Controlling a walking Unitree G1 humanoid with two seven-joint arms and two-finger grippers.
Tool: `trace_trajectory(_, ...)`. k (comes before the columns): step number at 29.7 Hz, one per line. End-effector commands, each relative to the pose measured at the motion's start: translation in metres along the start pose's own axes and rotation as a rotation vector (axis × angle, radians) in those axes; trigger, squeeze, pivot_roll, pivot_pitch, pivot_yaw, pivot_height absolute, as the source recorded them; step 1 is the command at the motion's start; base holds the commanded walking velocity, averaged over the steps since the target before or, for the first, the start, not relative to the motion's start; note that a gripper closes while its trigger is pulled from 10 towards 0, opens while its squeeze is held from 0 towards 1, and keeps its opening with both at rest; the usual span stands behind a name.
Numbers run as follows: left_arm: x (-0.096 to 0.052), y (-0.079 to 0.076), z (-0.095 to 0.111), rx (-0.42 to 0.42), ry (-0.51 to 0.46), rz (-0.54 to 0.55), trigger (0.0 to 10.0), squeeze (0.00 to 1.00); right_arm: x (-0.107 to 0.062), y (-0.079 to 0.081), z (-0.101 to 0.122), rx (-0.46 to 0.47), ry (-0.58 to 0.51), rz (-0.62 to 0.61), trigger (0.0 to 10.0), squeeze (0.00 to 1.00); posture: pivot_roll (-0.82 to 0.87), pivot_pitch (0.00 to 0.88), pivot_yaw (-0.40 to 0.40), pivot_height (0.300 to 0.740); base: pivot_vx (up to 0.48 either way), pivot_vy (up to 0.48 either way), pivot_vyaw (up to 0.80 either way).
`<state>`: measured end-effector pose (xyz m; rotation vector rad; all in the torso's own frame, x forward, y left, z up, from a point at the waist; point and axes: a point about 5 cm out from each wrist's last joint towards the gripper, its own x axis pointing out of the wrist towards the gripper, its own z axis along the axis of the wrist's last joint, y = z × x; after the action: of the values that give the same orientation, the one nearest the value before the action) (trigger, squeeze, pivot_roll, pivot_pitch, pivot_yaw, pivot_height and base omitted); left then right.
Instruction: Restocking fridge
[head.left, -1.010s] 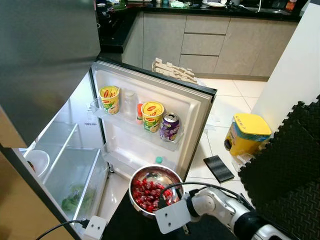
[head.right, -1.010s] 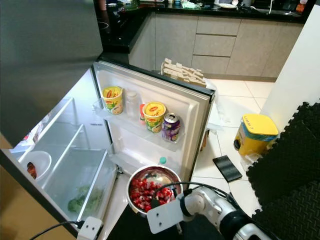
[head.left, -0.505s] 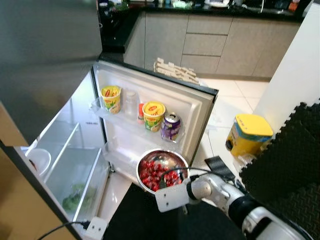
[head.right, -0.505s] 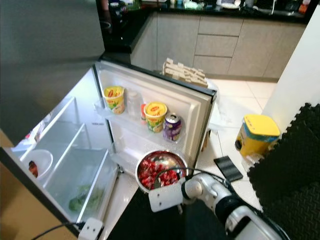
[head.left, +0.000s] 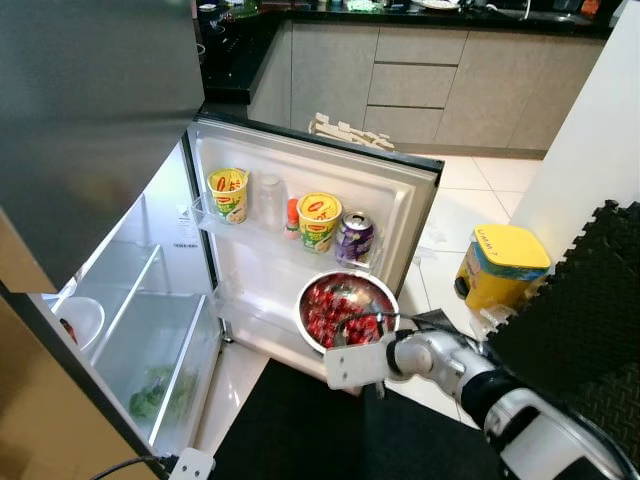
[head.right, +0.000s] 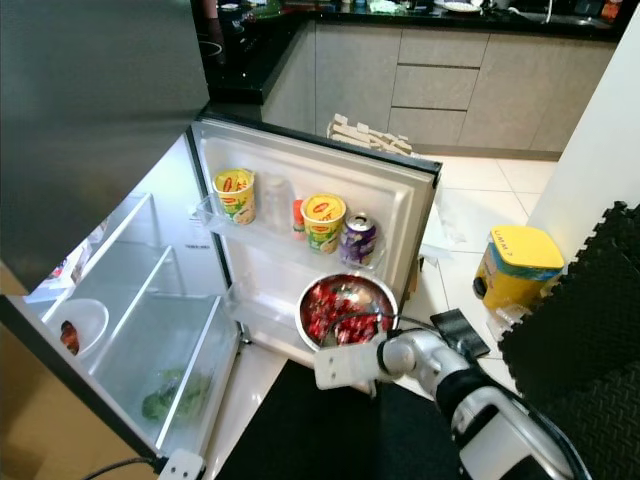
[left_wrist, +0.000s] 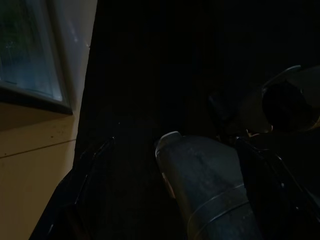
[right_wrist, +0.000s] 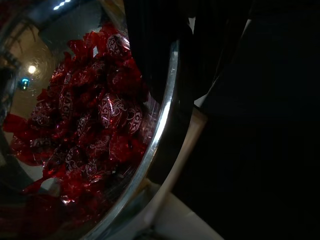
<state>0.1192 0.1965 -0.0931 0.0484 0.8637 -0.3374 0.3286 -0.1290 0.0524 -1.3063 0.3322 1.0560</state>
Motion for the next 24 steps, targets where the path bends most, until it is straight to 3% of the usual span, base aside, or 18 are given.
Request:
trace_trajectory(1, -0.006, 0.007, -0.005, 0.019, 0.01, 0.007, 10.0, 0.0, -0.005, -0.012, -0.004, 0.012, 0.005, -0.059, 10.0, 0.0, 0.01, 0.042, -0.014, 0.74, 0.0, 0.0, 0.0)
trace_trajectory(4, -0.011, 0.01, -0.01, 0.031, 0.018, 0.001, 10.0, 0.0, -0.021, -0.025, -0.032, 0.021, 0.106, -0.116, 10.0, 0.0, 0.02, 0.058, -0.008, 0.74, 0.0, 0.0, 0.0)
trace_trajectory(7, -0.013, 0.011, -0.011, 0.033, 0.018, 0.001, 10.0, 0.0, -0.028, -0.028, -0.044, 0.024, 0.157, -0.137, 10.0, 0.0, 0.02, 0.061, -0.007, 0.74, 0.0, 0.0, 0.0)
trace_trajectory(8, -0.014, 0.012, -0.012, 0.034, 0.018, 0.003, 10.0, 0.0, -0.038, -0.031, -0.059, 0.033, 0.221, -0.175, 10.0, 0.0, 0.02, 0.062, -0.006, 0.74, 0.0, 0.0, 0.0)
trace_trajectory(10, -0.014, 0.012, -0.012, 0.034, 0.018, 0.003, 10.0, 0.0, -0.038, -0.031, -0.059, 0.033, 0.221, -0.175, 10.0, 0.0, 0.02, 0.062, -0.006, 0.74, 0.0, 0.0, 0.0)
trace_trajectory(13, -0.015, 0.015, -0.011, 0.034, 0.013, 0.012, 10.0, 0.0, -0.065, -0.04, -0.091, 0.07, 0.35, -0.266, 10.0, 0.0, 0.02, 0.062, -0.009, 0.74, 0.0, 0.0, 0.0)
trace_trajectory(19, -0.013, 0.015, -0.009, 0.032, 0.008, 0.014, 10.0, 0.0, -0.067, -0.038, -0.093, 0.097, 0.336, -0.281, 10.0, 0.0, 0.01, 0.054, -0.004, 0.74, 0.0, 0.0, 0.0)
trace_trajectory(24, -0.008, 0.013, -0.003, 0.031, 0.003, 0.008, 10.0, 0.0, -0.047, -0.016, -0.077, 0.152, 0.223, -0.244, 10.0, 0.0, -0.01, 0.034, -0.002, 0.74, 0.0, 0.0, 0.0)
